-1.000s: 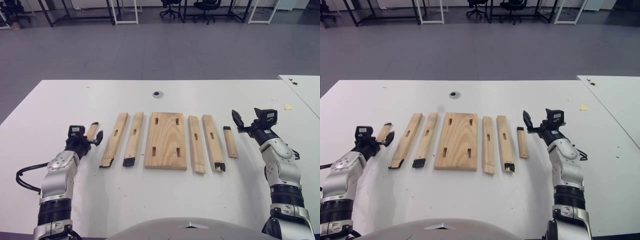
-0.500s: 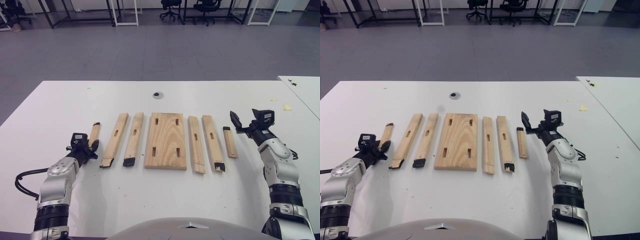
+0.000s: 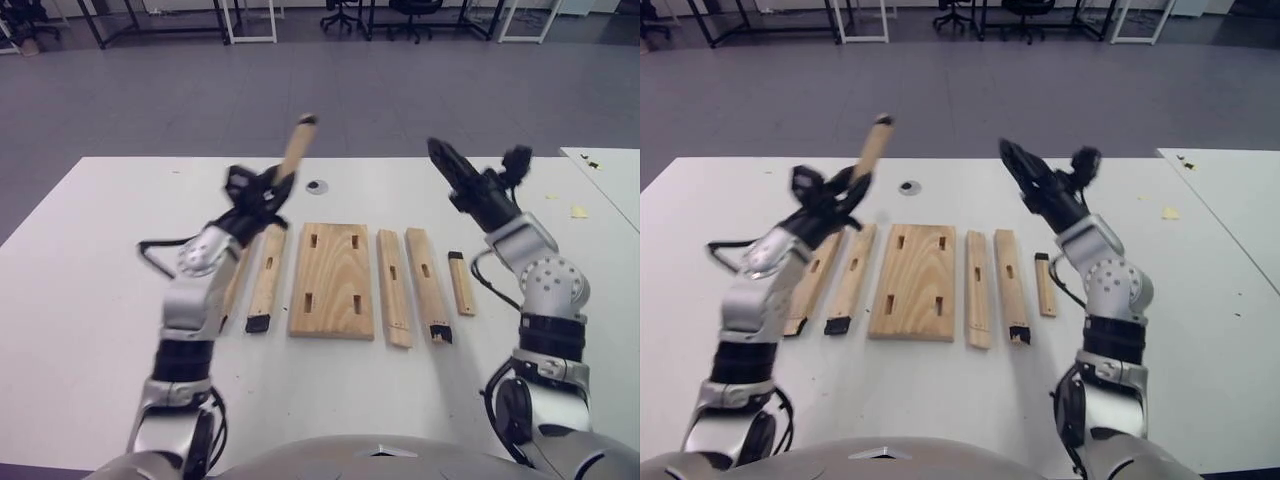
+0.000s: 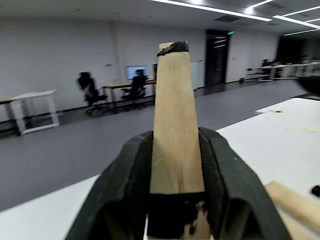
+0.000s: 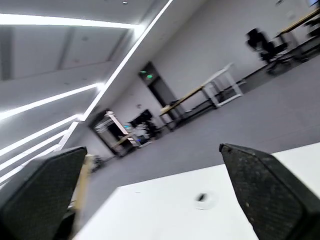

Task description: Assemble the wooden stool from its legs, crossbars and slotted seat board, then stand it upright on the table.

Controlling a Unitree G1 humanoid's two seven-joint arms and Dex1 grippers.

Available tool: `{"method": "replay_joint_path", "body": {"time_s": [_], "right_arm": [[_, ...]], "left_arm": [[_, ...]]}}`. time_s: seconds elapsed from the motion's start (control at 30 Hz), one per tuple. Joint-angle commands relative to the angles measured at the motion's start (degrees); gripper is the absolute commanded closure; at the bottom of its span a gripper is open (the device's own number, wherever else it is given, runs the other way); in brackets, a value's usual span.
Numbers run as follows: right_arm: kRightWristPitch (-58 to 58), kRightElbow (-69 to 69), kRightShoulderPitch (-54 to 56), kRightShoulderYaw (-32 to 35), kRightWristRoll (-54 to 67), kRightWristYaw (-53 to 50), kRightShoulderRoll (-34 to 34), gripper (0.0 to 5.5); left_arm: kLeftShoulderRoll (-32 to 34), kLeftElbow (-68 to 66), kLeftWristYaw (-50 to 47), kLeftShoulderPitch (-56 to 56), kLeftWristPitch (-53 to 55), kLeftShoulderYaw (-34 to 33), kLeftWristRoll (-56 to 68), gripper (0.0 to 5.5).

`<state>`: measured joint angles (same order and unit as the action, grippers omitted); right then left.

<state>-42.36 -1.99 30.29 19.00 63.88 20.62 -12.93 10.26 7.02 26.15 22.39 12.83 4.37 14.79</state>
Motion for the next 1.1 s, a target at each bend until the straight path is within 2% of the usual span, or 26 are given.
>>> {"method": "replay_joint_path", "body": {"time_s": [0.03,0.23,0.3,0.57,0.9,1.03,1.1], "right_arm": [[-7.43,-4.07,5.17,-0.76,11.87,-8.45,2.46,0.54],[-8.68,-4.02,7.34,-0.79,18.74,-19.47,3.21,0.54],[-8.05,-3.60,7.61,-0.64,19.46,-20.88,3.05,0.79],[-6.51,-3.83,8.93,-0.45,20.77,-23.44,2.01,2.43],[-5.99,-4.61,8.10,-2.76,16.09,-25.24,1.13,4.54],[-5.29,-5.63,7.56,-3.00,14.58,-26.31,1.89,5.08],[-4.89,-6.36,7.27,-3.00,14.29,-26.97,2.48,5.08]], "left_arm": [[-1.69,-1.23,1.67,4.91,-2.98,3.00,-1.56,4.21],[-1.86,2.10,2.87,4.90,-4.11,3.37,-0.90,4.21],[-1.08,2.32,3.90,4.05,-4.54,4.49,-1.85,4.21],[0.40,1.66,4.49,2.94,-6.18,5.99,-4.57,4.21],[0.97,1.42,4.23,3.22,-7.30,5.97,-6.79,4.21],[1.20,1.08,4.22,3.26,-7.94,6.26,-7.79,4.21],[1.11,0.63,3.68,3.43,-8.10,6.30,-8.43,4.21]]}}
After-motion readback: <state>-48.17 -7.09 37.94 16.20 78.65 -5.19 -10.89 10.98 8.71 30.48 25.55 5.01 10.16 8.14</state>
